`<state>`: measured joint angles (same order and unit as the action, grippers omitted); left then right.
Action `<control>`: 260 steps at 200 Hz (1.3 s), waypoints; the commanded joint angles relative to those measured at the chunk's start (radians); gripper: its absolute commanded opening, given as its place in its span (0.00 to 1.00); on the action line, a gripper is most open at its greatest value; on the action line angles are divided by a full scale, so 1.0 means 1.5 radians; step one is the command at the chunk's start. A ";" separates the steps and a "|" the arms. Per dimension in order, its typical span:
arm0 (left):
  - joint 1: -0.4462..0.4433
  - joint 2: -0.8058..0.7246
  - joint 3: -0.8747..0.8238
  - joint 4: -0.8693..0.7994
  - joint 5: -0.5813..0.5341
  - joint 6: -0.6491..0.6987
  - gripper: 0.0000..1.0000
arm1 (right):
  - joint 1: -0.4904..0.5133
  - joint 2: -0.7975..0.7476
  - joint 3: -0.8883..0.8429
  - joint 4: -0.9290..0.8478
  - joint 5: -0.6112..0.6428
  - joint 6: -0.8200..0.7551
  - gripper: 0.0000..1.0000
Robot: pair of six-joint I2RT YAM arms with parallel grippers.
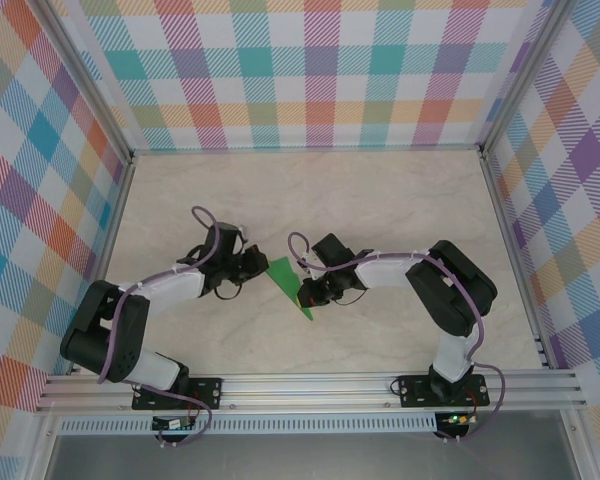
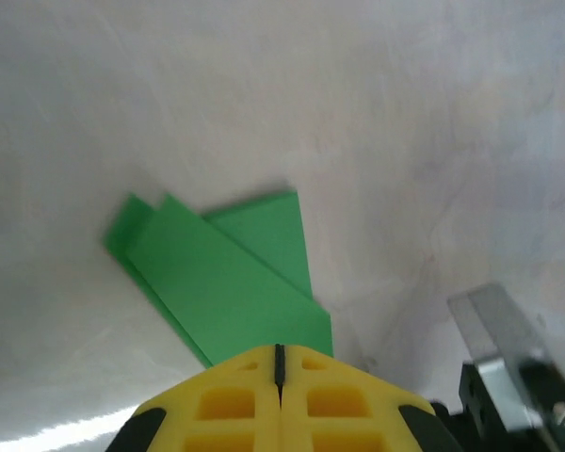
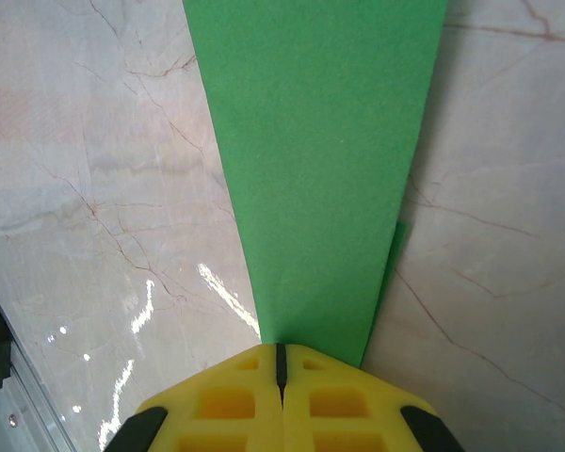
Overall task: Fold a paper plane with a square sheet of paper (pick it up from the middle)
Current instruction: Fold the wing for the fifth time at the center of the table.
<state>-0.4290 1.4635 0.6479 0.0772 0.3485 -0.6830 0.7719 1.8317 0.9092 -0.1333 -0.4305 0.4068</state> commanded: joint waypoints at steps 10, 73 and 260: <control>-0.064 0.061 -0.012 0.083 0.020 -0.046 0.00 | 0.000 0.058 -0.066 -0.180 0.070 0.002 0.00; -0.106 0.126 -0.008 0.079 0.018 -0.028 0.00 | 0.000 0.062 -0.064 -0.179 0.072 0.003 0.00; 0.102 0.204 0.133 -0.073 -0.042 0.097 0.00 | 0.000 0.054 -0.069 -0.184 0.068 0.014 0.00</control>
<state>-0.3157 1.7393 0.8124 0.0196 0.4107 -0.5934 0.7666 1.8336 0.9020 -0.1215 -0.4435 0.4183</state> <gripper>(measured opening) 0.039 0.044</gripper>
